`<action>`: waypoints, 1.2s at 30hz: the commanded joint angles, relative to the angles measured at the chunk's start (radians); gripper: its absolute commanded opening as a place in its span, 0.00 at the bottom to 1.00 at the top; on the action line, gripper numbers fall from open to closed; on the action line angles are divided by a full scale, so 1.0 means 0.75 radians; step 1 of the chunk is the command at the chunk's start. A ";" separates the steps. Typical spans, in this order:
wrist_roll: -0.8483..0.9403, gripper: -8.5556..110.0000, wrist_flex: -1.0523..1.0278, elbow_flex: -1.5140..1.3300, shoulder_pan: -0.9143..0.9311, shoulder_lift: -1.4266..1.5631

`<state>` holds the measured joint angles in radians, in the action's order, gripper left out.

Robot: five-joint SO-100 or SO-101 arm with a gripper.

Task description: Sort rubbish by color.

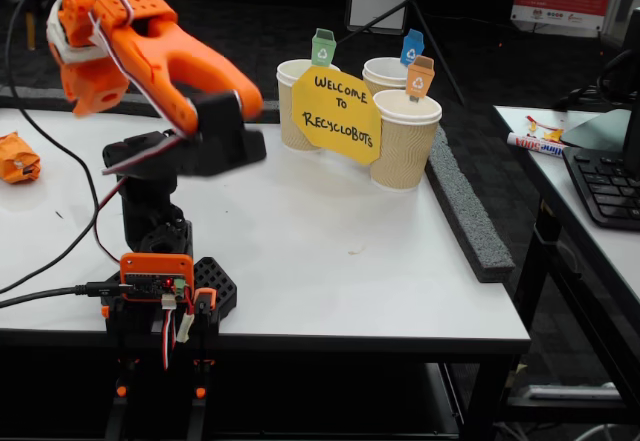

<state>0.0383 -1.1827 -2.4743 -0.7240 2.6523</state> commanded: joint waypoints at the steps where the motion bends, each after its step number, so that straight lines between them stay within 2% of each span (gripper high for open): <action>1: 0.027 0.10 0.100 0.229 -0.047 -0.254; 18: 0.027 0.12 0.121 0.853 -0.198 -1.162; 28: 0.027 0.31 0.123 1.019 -0.209 -1.452; 36: 0.027 0.34 0.168 1.109 -0.207 -1.653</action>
<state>0.0383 -1.0891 -1.7856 -0.8636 1.4097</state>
